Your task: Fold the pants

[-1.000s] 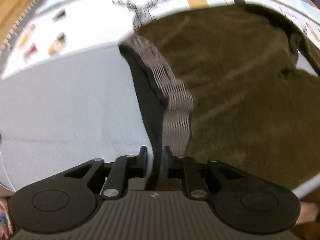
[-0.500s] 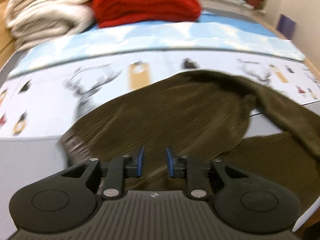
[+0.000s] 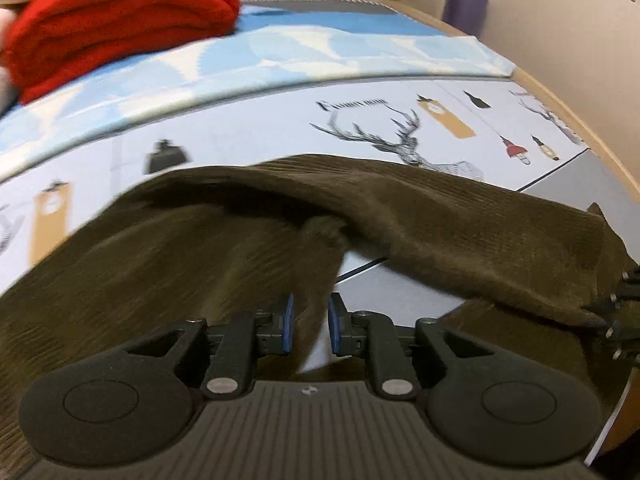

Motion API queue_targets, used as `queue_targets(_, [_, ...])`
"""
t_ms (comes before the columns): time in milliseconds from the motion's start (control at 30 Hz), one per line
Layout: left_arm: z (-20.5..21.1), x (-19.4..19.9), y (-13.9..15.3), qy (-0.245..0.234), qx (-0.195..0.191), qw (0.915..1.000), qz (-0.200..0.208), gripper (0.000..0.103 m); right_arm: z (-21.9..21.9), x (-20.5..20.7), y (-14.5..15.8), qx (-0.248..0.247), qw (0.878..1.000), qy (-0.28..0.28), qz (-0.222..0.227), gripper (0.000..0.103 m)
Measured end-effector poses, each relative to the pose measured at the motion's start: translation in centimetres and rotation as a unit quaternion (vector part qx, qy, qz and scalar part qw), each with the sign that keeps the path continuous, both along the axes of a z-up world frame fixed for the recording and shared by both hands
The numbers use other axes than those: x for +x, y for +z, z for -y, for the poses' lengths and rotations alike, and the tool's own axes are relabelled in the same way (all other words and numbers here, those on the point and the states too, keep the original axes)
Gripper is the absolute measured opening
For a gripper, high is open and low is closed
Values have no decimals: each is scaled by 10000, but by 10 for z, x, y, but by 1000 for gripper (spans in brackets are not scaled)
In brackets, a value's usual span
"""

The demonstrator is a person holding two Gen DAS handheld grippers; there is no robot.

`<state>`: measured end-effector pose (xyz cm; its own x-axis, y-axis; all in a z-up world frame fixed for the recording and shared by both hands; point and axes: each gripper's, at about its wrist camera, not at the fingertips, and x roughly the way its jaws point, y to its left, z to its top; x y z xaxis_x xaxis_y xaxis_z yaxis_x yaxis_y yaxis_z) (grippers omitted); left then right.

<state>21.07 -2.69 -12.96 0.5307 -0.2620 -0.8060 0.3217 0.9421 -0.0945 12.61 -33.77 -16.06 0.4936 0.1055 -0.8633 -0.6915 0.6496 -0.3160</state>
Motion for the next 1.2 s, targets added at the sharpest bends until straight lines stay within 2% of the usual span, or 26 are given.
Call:
queue_targets(33, [7, 10, -9, -26, 7, 10000, -84, 28, 6, 3, 8, 161, 9998, -98, 55, 8])
queue_targets(67, [14, 17, -17, -41, 67, 9998, -165, 39, 12, 5, 14, 304, 9991, -233, 200, 8])
queue_targets(133, [25, 30, -32, -25, 265, 9995, -197, 42, 30, 11, 39, 652, 9928, -721, 695, 7])
queue_targets(167, [29, 36, -41, 16, 374, 9990, -225, 42, 44, 15, 57, 941, 9851, -1050, 982, 7])
queue_targets(233, [29, 47, -52, 112, 514, 9980, -359, 35, 66, 24, 87, 1459, 9661, -1605, 1402, 7])
queue_targets(267, [27, 49, -54, 88, 566, 9976, -393, 17, 80, 33, 105, 1742, 9525, -1916, 1603, 7])
queue_targets(300, [27, 51, -53, -25, 559, 9978, -367, 8, 89, 43, 119, 1900, 9423, -2132, 1748, 7])
queue_targets(367, [24, 50, -43, -249, 521, 9979, -295, 7, 103, 72, 146, 2031, 9247, -2520, 2004, 7])
queue_targets(433, [17, 46, -27, -551, 302, 9979, -167, 7, 115, 107, 173, 2121, 9098, -2852, 2145, 7])
queue_targets(500, [10, 34, -9, -1170, -100, 9931, -68, 7, 116, 145, 192, 2112, 8994, -3061, 2299, 7])
queue_targets(533, [8, 25, -2, -1560, -229, 9875, -29, 7, 120, 165, 198, 2085, 8928, -3227, 2353, 8])
queue_targets(600, [6, 9, 3, -2241, -527, 9729, -210, 7, 120, 207, 195, 2085, 8717, -3817, 2257, 9])
queue_targets(667, [6, -2, -1, -2589, -616, 9626, -500, 11, 124, 235, 176, 2119, 8482, -4429, 1987, 21])
queue_targets(700, [5, -7, -4, -2712, -601, 9586, -629, 17, 124, 239, 164, 2190, 8369, -4655, 1869, 27])
queue_targets(733, [3, -10, -6, -2793, -676, 9550, -739, 31, 126, 233, 149, 2349, 8203, -4874, 1853, 34])
queue_targets(767, [-2, -11, -4, -2787, -764, 9544, -752, 39, 129, 223, 133, 2535, 8032, -5060, 1860, 39])
queue_targets(800, [-9, -13, -1, -2693, -822, 9573, -656, 46, 133, 211, 116, 2654, 7930, -5174, 1817, 45])
queue_targets(833, [-19, -10, 4, -2510, -905, 9621, -568, 47, 136, 200, 98, 2670, 7855, -5308, 1733, 46])
queue_targets(900, [-51, 0, 10, -1872, -1168, 9744, -428, 47, 151, 181, 51, 2686, 7498, -5892, 1359, 46])
queue_targets(967, [-86, 12, 15, -1006, -1146, 9882, -163, 49, 170, 163, 5, 2987, 7036, -6403, 762, 46])
queue_targets(1000, [-106, 17, 16, -503, -1038, 9933, -84, 52, 180, 163, -17, 3096, 6724, -6718, 278, 45])
queue_targets(1033, [-130, 22, 15, 124, -854, 9963, -14, 53, 184, 164, -28, 3325, 6473, -6858, 113, 45])
queue_targets(1067, [-151, 25, 15, 660, -706, 9953, 43, 54, 187, 163, -31, 3512, 6388, -6842, 229, 46])
queue_targets(1100, [-176, 27, 13, 1231, -551, 9908, 57, 57, 186, 167, -30, 3499, 6483, -6754, 346, 46])
queue_targets(1133, [-203, 27, 11, 1843, -361, 9822, 35, 59, 182, 171, -29, 3438, 6633, -6633, 437, 46])
queue_targets(1200, [-249, 28, 5, 2806, -59, 9598, -58, 62, 178, 178, -34, 3532, 6800, -6408, 461, 46])
